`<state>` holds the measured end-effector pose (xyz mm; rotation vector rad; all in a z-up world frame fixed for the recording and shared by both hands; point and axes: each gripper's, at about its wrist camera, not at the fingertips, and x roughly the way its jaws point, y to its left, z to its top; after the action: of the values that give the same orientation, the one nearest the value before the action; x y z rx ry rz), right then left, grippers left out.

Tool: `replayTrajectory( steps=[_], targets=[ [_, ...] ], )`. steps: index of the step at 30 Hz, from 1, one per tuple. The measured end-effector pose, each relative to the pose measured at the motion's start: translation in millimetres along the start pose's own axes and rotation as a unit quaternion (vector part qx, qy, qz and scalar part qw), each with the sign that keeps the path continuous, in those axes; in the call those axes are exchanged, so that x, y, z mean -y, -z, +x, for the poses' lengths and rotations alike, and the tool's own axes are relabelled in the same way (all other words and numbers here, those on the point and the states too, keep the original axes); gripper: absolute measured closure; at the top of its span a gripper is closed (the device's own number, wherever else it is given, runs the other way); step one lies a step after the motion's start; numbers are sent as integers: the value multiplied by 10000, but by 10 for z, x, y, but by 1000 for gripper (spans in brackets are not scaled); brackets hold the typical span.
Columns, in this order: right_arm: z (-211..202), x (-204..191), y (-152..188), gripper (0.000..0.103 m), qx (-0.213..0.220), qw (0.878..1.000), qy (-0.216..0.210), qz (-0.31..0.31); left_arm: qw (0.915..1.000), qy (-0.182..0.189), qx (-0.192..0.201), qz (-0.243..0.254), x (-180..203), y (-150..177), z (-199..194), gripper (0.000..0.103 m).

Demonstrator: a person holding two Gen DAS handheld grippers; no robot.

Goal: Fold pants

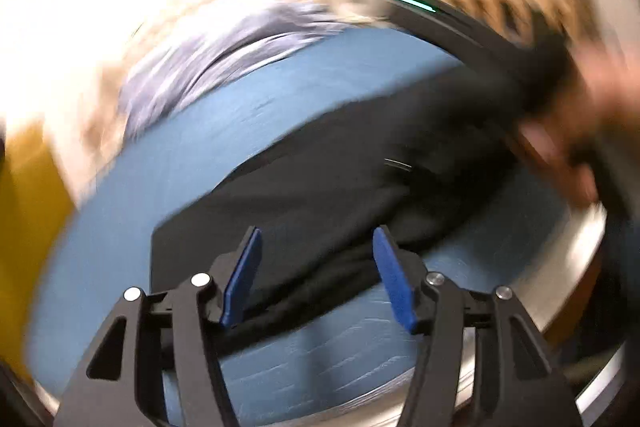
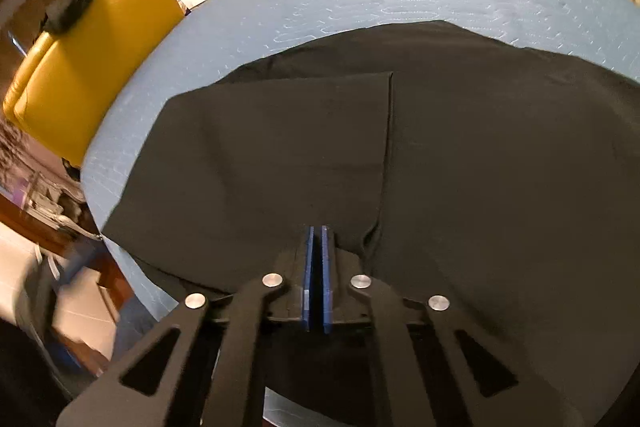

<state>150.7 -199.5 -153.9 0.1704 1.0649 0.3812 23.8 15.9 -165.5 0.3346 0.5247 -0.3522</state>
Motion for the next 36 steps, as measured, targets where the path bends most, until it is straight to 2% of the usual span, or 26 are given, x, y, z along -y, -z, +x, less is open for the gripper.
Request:
replayTrajectory(
  steps=[1, 3, 4, 7, 9, 10, 11, 12, 13, 15, 17, 20, 23, 24, 28, 30, 32, 33, 35, 36],
  targets=[
    [4, -38, 7, 103, 13, 9999, 114, -123, 9982, 20, -48, -594, -260, -27, 43, 44],
    [11, -123, 13, 103, 35, 9987, 387, -332, 9847, 36, -353, -1708, -813, -81, 286, 49],
    [11, -150, 18, 103, 40, 9980, 487, -389, 9805, 53, -491, -1900, -970, -114, 407, 53],
    [25, -192, 19, 103, 57, 9963, 713, -466, 9734, 199, -985, -2060, -1286, -244, 857, 53],
    [51, -199, 28, 103, 67, 9957, 799, -464, 9625, 717, -1648, -2031, -1387, -290, 1249, 53],
    [56, -206, 28, 103, 68, 9954, 835, -461, 9596, 739, -1960, -1878, -1400, -289, 1397, 53],
    [66, -215, 27, 103, 68, 9952, 868, -454, 9603, 648, -2200, -1586, -1416, -312, 1543, 55],
    [59, -207, 36, 103, 65, 9950, 886, -449, 9636, 510, -2167, -1483, -1488, -366, 1597, 55],
    [60, -207, 34, 103, 64, 9949, 904, -441, 9631, 284, -2219, -1496, -1577, -411, 1646, 55],
    [58, -215, 35, 103, 65, 9943, 968, -437, 9560, -237, -2272, -1843, -1886, -466, 1688, 55],
    [69, -236, 39, 103, 79, 9934, 1031, -489, 9503, -486, -2221, -2126, -2080, -482, 1589, 68],
    [59, -255, 56, 103, 107, 9933, 1045, -479, 9598, -162, -1762, -2177, -2054, -514, 1209, 67],
    [63, -252, 59, 103, 130, 9935, 1039, -446, 9606, 296, -1542, -2296, -1788, -270, 848, 66],
    [74, -253, 67, 103, 134, 9934, 1047, -445, 9614, 388, -1595, -2207, -1658, -148, 761, 66],
    [74, -272, 82, 103, 134, 9928, 1086, -479, 9672, 98, -1916, -1667, -1250, 327, 600, 65],
    [78, -280, 87, 103, 146, 9925, 1109, -502, 9701, -163, -1786, -1637, -1237, 515, 404, 64],
    [73, -297, 85, 103, 142, 9918, 1157, -528, 9654, -400, -1763, -1878, -1322, 591, 245, 57],
    [71, -310, 73, 103, 121, 9915, 1181, -531, 9636, -419, -1721, -2004, -1339, 599, 154, 58],
    [38, -336, 31, 99, 47, 9916, 1217, -437, 9608, -188, -1499, -2326, -1448, 579, 22, 57],
    [-5, -358, -6, 95, 37, 9914, 1263, -334, 9533, 79, -1375, -2689, -1551, 598, -10, 56]
  ],
)
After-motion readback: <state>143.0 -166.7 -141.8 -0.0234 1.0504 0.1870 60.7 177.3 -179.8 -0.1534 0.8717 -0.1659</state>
